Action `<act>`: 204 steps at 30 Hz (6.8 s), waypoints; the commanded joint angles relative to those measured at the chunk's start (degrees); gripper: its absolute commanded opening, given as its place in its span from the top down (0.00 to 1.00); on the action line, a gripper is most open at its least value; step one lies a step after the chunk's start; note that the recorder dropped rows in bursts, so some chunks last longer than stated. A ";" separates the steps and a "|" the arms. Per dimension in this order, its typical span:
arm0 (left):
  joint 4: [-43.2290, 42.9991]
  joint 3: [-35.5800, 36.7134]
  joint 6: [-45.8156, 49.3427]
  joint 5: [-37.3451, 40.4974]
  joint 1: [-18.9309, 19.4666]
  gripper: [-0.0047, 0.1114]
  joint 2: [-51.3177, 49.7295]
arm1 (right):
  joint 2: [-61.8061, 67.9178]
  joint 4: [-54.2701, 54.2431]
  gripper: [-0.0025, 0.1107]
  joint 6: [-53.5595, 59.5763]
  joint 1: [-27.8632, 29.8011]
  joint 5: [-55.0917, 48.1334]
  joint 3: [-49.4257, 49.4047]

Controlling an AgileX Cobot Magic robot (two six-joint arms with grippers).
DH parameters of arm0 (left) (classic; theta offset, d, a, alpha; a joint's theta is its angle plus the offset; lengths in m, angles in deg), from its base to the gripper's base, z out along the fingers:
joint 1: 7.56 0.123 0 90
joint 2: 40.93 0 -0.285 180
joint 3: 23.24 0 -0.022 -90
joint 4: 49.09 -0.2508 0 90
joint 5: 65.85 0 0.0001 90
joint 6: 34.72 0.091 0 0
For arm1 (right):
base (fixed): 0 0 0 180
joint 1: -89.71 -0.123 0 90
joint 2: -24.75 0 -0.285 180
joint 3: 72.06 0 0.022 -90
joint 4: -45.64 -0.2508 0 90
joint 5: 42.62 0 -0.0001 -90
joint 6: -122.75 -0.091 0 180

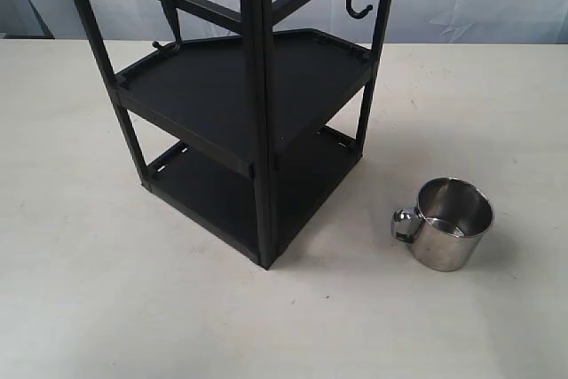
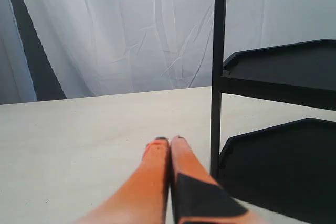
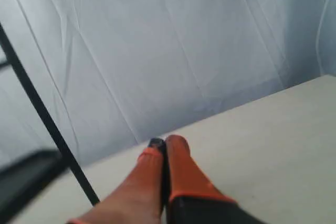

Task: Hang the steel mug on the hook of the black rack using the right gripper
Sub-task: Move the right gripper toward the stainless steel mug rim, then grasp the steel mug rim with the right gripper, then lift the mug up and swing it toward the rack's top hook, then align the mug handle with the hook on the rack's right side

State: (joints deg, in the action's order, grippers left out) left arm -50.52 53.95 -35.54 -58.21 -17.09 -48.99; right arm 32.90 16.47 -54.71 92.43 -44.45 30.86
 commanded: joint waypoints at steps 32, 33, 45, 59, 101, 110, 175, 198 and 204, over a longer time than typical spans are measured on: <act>-0.14 0.02 -0.14 -0.31 -0.27 0.95 0.27 | 43.07 -5.03 0.98 13.73 -0.22 -29.38 24.46; -0.14 0.02 -0.14 -0.31 -0.27 0.95 0.27 | 46.63 -3.03 0.98 13.74 -0.22 -29.38 26.71; -0.14 0.02 -0.14 -0.31 -0.27 0.95 0.27 | 79.00 6.87 0.81 13.35 -5.24 -38.55 41.77; -0.14 0.02 -0.14 -0.31 -0.27 0.95 0.27 | 93.09 8.83 0.64 6.50 -6.21 -34.71 43.08; -0.14 0.02 -0.14 -0.31 -0.27 0.95 0.27 | 54.57 -2.28 0.99 16.92 -11.30 -5.46 39.40; -0.14 0.02 -0.14 -0.31 -0.27 0.95 0.27 | 48.09 -1.44 0.99 6.40 -34.08 42.73 14.69; -0.14 0.02 -0.14 -0.31 -0.27 0.95 0.27 | 91.35 0.75 0.98 -15.37 -45.02 58.50 26.45; -0.14 0.02 -0.14 -0.31 -0.27 0.95 0.27 | 91.35 3.83 0.98 -15.37 -45.02 58.50 26.45; -0.14 0.02 -0.14 -0.31 -0.27 0.95 0.27 | 91.35 3.83 0.75 -15.37 -45.02 58.50 26.45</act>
State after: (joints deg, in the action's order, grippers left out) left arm -50.52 53.95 -35.54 -58.21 -17.09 -48.99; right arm 123.48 17.29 -72.27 47.78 18.84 57.82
